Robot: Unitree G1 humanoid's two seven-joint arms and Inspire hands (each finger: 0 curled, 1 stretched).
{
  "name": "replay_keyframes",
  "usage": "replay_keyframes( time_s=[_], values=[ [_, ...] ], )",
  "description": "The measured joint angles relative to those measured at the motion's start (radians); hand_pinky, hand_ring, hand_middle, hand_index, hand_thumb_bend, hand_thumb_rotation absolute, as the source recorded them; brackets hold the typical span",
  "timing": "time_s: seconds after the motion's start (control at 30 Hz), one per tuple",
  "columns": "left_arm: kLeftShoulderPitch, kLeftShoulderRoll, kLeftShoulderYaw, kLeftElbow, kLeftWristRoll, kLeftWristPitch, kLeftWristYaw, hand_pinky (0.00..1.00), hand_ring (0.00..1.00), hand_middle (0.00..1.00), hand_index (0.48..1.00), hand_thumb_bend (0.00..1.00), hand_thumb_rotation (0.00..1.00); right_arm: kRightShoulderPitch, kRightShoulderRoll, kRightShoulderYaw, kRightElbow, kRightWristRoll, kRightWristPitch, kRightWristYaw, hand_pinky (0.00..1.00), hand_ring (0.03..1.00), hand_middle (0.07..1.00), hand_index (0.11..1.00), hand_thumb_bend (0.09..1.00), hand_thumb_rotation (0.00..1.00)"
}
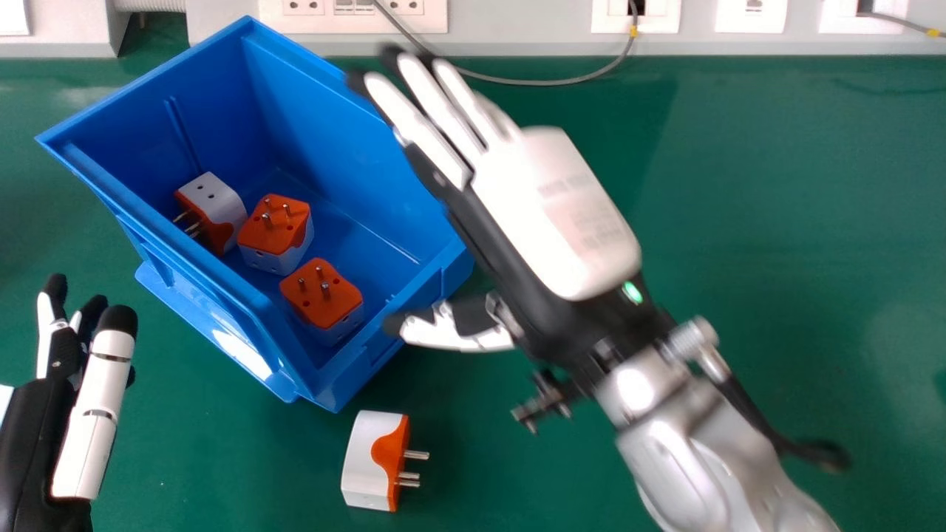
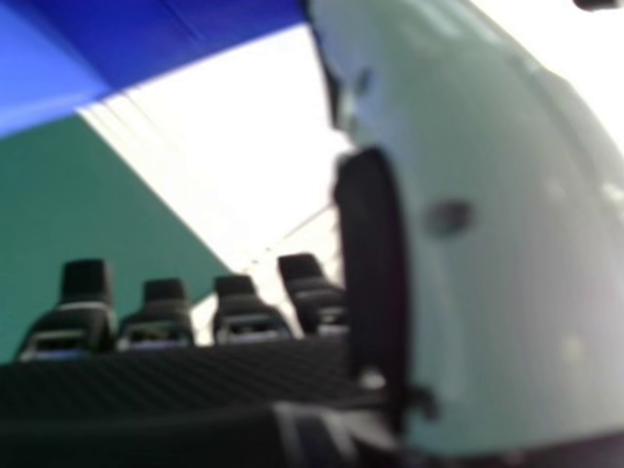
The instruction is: Pick all objects and put in blue box
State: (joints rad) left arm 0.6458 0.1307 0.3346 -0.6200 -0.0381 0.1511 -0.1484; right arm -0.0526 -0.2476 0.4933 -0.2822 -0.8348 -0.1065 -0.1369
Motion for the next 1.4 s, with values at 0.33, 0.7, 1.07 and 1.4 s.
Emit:
replay_keyframes(
  time_s=[0.33,0.7,1.07,1.4],
  values=[
    [0.042,-0.018,-0.024,0.075,0.046,-0.148,0.013,0.89,0.96,0.98,0.994,0.39,0.96,0.223,-0.038,-0.048,-0.02,0.044,-0.085,-0.026,0.84,0.939,0.938,0.893,0.602,0.05],
    [0.069,-0.04,-0.032,0.125,0.018,-0.235,-0.001,0.86,0.94,0.97,0.974,0.36,0.91,0.301,-0.037,-0.044,0.051,0.041,-0.173,-0.073,0.78,0.897,0.903,0.856,0.62,0.08],
    [0.095,-0.044,-0.034,0.132,0.02,-0.262,0.001,0.85,0.94,0.96,0.968,0.37,0.87,0.304,-0.037,0.031,0.159,0.04,-0.225,-0.064,0.7,0.813,0.82,0.781,0.622,0.09],
    [0.114,-0.046,-0.035,0.131,0.029,-0.263,0.017,0.85,0.93,0.96,0.966,0.37,0.86,0.305,-0.038,0.064,0.167,0.029,-0.232,-0.042,0.66,0.77,0.773,0.733,0.62,0.11]
  ],
)
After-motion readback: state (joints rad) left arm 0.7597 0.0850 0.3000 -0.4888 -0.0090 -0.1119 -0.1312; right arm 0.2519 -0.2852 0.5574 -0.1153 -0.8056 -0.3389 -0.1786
